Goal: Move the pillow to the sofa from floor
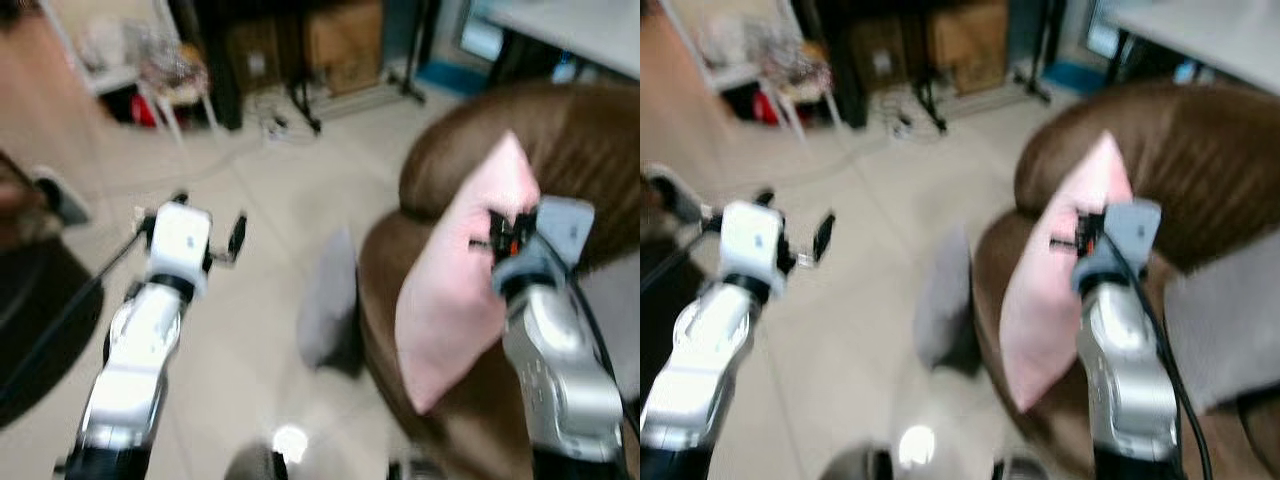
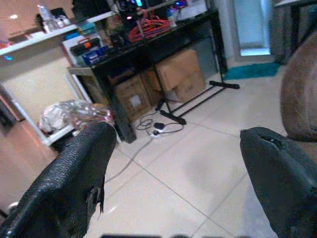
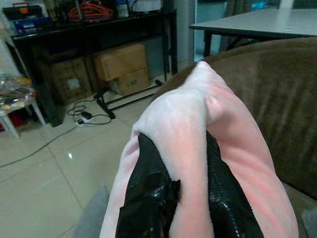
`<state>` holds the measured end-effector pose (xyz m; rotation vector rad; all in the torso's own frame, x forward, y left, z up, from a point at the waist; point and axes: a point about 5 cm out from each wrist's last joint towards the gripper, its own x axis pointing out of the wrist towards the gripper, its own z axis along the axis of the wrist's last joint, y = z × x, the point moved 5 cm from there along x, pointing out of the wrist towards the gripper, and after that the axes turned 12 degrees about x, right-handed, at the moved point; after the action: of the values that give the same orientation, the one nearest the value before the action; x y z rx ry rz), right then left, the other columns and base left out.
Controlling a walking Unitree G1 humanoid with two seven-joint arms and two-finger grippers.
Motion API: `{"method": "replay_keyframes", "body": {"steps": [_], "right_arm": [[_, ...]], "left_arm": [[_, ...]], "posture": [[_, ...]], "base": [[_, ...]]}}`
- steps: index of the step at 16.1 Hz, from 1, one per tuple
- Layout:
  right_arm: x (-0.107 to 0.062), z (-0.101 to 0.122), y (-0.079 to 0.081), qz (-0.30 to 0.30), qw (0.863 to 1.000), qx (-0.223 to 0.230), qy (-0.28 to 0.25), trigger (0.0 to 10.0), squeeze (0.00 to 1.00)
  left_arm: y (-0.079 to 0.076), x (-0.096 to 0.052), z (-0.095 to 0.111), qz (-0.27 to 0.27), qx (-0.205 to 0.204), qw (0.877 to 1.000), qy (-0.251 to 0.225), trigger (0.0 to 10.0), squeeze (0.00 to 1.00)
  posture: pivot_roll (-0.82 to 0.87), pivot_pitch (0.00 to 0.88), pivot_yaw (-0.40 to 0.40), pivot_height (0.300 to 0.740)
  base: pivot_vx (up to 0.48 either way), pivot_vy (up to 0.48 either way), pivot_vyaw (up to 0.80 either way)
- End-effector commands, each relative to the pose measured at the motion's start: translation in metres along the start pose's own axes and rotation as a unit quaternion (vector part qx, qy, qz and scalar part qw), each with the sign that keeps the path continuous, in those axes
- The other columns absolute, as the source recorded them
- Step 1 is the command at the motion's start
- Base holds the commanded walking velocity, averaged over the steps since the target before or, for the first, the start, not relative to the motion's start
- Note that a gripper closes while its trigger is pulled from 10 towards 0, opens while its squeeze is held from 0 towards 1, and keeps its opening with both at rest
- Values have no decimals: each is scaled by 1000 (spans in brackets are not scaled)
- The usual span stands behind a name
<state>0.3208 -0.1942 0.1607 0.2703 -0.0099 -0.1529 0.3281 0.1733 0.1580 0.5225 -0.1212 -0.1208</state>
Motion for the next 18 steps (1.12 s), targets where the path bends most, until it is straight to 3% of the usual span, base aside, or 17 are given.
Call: {"method": "replay_keyframes", "body": {"steps": [1, 4, 7, 18], "right_arm": [[-1, 8, 5, 8, 1000, 7, -17, 10000, 0], [-1, 3, 7, 17, 1000, 15, -5, 10000, 0], [-3, -5, 19, 48, 998, 35, 13, 10000, 0], [0, -5, 27, 61, 997, 50, 16, 10000, 0]], "left_arm": [[0, 0, -3, 0, -3, 1000, 4, 10000, 122], [-2, 1, -3, -10, -8, 1000, 0, 10000, 141], [-1, 0, -4, -21, -8, 1000, -4, 10000, 169], [4, 0, -4, -20, -9, 1000, -7, 10000, 161]], "posture": [[-90, 0, 42, 740], [-96, 0, 47, 740], [-96, 0, 48, 740], [-82, 0, 41, 740]], "base": [[0, 0, 0], [0, 0, 0], [0, 0, -135], [257, 0, -783]]}}
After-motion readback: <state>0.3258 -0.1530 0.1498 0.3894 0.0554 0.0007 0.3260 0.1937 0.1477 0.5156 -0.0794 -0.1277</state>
